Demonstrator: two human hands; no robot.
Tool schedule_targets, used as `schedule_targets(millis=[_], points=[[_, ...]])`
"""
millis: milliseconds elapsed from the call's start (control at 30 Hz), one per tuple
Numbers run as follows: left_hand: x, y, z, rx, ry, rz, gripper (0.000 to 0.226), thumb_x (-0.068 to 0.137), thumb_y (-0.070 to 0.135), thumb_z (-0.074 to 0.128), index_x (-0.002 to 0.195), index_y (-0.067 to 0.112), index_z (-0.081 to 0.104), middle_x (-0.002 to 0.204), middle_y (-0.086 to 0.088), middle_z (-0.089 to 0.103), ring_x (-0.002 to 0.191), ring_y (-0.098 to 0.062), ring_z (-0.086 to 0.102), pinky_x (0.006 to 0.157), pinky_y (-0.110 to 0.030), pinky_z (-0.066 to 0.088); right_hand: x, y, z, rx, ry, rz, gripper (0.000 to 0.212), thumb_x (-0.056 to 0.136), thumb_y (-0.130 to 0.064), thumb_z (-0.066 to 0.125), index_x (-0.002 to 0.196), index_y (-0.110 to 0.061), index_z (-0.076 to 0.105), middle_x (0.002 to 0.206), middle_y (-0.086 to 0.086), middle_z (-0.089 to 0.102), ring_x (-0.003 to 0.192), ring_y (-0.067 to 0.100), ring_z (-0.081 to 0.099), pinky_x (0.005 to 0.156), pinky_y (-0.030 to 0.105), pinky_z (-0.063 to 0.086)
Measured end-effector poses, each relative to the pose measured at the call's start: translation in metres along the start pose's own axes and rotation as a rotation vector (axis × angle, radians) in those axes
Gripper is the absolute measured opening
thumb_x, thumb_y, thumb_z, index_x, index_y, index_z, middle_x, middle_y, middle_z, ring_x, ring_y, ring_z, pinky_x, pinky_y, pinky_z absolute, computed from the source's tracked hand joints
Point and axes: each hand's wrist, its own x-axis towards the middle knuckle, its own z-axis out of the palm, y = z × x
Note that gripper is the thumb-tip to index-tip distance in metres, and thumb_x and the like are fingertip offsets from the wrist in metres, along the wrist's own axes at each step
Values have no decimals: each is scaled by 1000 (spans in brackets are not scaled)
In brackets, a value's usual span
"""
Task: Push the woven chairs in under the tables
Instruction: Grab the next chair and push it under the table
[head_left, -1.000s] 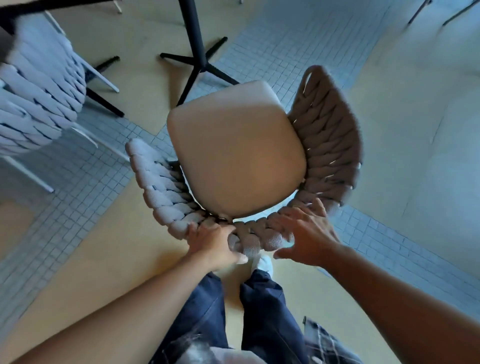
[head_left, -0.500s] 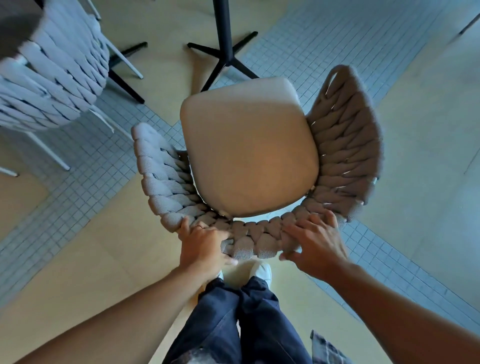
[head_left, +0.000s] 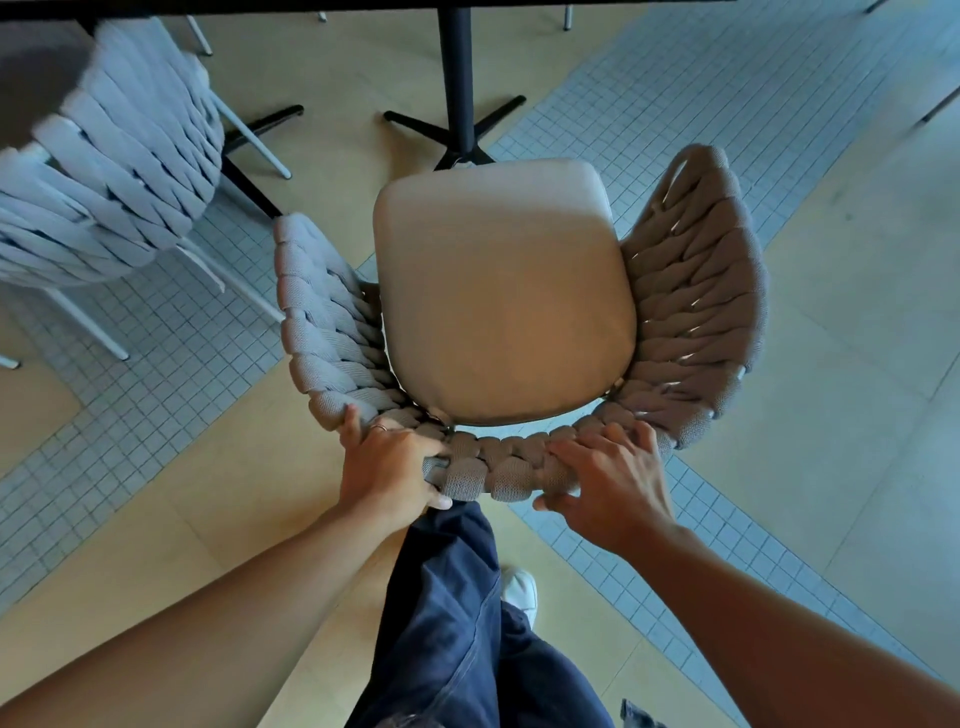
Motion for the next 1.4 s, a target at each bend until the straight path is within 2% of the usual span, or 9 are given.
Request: schedule_targets(millis=[233, 333, 600, 733, 1133, 1300, 1400], points=[[67, -18, -27, 19, -3, 40, 68, 50, 67, 80, 114, 53, 62, 110, 2, 66, 131, -15, 36, 115, -45, -15, 56, -2, -16, 41, -20, 89, 67, 49, -71, 80, 106, -40, 63, 94, -15, 68, 92, 20, 61, 91, 44, 33], [94, -18, -44, 20, 10, 75, 66, 53, 63, 81, 115, 47, 64, 109, 5, 68, 127, -13, 40, 115, -45, -15, 83, -1, -25, 43, -47, 126, 67, 50, -68, 81, 108, -42, 62, 98, -15, 68, 95, 21, 61, 92, 45, 32], [159, -11, -79, 26, 28, 95, 65, 57, 63, 80, 117, 46, 63, 112, 4, 68, 128, -14, 42, 116, -46, -9, 155, 24, -47, 4, -144, 139, 63, 65, -71, 69, 121, -45, 58, 120, -19, 63, 119, 13, 48, 108, 42, 14], [186, -4, -93, 18, 5, 64, 61, 62, 59, 79, 120, 47, 62, 116, 2, 67, 130, -13, 40, 117, -47, -10, 188, 40, -54, -1, -162, 123, 70, 62, -71, 71, 125, -45, 57, 125, -19, 62, 120, 14, 49, 110, 43, 14], [215, 25, -108, -14, -64, 51, 66, 59, 64, 77, 120, 44, 63, 117, 13, 65, 126, -16, 41, 113, -47, -12, 229, 83, -83, -14, -338, 46, 67, 62, -74, 70, 121, -46, 57, 118, -22, 61, 121, 12, 43, 110, 44, 17], [215, 26, -110, -39, -94, 61, 65, 60, 64, 77, 120, 43, 63, 117, 11, 65, 125, -16, 42, 113, -47, -13, 238, 88, -88, -9, -435, -38, 69, 60, -78, 68, 122, -50, 54, 121, -21, 56, 123, 13, 44, 106, 44, 19], [215, 23, -116, -101, -118, 70, 65, 59, 62, 77, 118, 39, 64, 112, 8, 67, 122, -17, 44, 115, -45, -7, 248, 89, -86, 8, -546, -74, 76, 58, -84, 64, 122, -47, 51, 122, -18, 57, 123, 17, 47, 105, 49, 25]])
